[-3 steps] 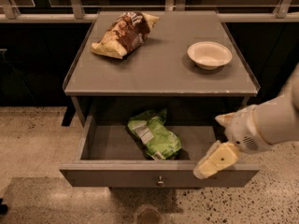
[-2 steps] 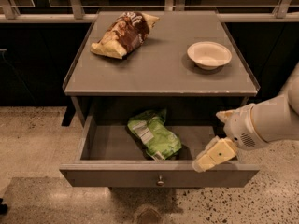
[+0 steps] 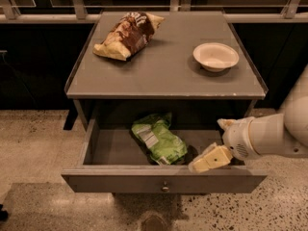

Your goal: Pick green rice chip bag from top drawer and place on counter

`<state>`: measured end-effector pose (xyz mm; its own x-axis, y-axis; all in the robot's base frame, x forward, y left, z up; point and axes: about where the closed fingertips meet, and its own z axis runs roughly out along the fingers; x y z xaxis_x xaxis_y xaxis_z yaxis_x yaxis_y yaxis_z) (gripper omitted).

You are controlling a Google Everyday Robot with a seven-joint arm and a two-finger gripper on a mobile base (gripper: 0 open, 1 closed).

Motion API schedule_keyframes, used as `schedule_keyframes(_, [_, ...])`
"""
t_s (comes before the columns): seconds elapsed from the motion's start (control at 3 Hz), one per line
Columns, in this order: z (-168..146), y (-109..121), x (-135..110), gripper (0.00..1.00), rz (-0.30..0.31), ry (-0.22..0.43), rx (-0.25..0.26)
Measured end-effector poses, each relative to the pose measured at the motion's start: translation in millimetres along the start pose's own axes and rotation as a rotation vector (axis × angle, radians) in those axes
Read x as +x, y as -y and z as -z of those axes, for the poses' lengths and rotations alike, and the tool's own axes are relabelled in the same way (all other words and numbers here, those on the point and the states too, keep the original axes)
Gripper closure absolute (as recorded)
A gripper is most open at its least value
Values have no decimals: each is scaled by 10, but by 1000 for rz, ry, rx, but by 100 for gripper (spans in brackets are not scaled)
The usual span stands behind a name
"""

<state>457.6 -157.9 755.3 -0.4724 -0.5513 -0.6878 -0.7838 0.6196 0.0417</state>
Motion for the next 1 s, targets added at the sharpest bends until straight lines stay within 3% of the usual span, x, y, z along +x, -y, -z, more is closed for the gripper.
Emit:
schedule_keyframes(0.67, [-858,371,-277,0,-18,140,-11])
schedule_keyframes(1.0, [-1295,406,-364,0,-55,214,-42])
